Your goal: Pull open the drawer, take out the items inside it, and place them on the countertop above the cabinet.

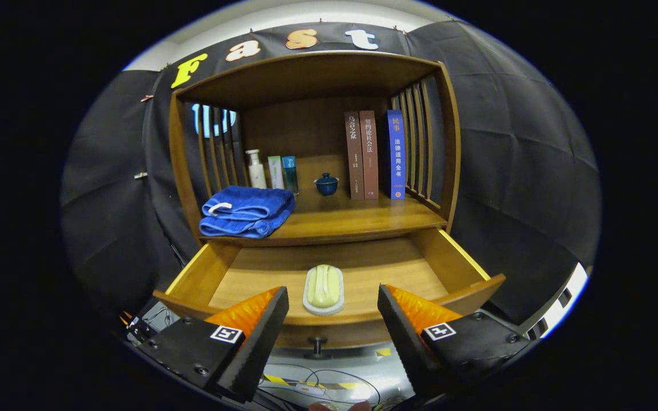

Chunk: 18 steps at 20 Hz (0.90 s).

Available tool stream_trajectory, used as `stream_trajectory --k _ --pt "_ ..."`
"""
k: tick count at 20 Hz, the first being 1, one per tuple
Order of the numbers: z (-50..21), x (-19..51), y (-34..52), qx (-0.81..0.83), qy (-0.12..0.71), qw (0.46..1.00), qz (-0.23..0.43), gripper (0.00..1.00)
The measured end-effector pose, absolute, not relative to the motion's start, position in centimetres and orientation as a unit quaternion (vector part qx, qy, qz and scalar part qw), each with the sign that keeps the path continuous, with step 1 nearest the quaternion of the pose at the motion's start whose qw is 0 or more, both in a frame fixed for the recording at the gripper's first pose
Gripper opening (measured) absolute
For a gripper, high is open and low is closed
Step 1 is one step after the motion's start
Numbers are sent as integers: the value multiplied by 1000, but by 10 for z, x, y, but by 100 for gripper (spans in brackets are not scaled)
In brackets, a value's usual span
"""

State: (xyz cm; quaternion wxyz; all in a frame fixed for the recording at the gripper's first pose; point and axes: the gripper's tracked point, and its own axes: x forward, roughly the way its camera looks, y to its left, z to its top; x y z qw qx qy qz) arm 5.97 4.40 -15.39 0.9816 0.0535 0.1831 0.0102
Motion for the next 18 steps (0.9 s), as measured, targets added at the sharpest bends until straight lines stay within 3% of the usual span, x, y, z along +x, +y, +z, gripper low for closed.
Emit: stream_trajectory --k 7,16,18 --pt "-215 144 65 54 344 937 8 100" --pt "-278 180 77 7 462 887 14 100" --pt "-291 180 72 9 477 879 8 76"
